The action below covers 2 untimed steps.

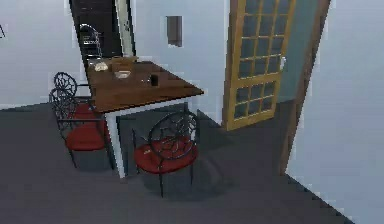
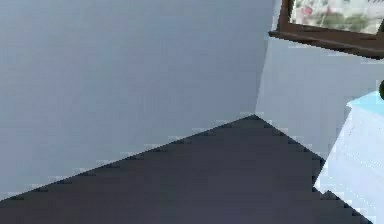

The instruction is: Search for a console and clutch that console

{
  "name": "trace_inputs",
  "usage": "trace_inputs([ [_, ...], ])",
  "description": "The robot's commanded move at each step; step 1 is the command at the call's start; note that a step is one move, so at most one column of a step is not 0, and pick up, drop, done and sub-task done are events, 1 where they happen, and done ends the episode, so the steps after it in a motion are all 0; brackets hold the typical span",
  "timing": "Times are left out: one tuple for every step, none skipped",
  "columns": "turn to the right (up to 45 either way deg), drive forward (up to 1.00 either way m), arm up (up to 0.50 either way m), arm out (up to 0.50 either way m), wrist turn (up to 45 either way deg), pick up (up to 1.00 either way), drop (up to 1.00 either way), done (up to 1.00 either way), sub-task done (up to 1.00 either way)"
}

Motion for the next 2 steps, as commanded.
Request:
trace_inputs([
  [45.0,0.0,0.0,0.0,0.0,0.0,0.0,0.0,0.0],
  [15.0,0.0,0.0,0.0,0.0,0.0,0.0,0.0,0.0],
])
